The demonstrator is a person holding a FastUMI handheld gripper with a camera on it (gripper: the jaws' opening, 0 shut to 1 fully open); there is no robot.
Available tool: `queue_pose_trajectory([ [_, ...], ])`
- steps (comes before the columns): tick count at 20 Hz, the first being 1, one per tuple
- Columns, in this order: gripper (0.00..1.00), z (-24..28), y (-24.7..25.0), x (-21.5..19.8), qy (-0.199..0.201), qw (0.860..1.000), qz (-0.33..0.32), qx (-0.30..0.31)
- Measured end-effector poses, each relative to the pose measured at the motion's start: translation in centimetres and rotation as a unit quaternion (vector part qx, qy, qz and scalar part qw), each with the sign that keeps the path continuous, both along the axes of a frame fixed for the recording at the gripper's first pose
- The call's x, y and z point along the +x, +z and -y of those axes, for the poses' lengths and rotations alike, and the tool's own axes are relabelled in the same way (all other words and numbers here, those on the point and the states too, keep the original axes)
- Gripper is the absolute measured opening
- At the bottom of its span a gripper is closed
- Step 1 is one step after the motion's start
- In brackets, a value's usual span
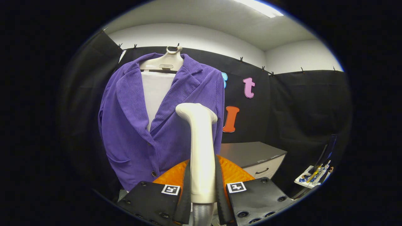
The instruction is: Iron the clothes twice with a garment steamer, once on the left side and once on the right side.
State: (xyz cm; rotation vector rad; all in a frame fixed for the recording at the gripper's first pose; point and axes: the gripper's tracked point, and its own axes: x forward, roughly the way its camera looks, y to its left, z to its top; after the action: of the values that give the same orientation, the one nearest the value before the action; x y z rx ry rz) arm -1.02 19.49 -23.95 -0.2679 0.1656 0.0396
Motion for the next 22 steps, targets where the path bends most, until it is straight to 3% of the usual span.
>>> queue_pose_trajectory([
  [22, 0.41, 2.4, -13.6, -5.3, -0.03, 0.994, -0.102, -0.016],
])
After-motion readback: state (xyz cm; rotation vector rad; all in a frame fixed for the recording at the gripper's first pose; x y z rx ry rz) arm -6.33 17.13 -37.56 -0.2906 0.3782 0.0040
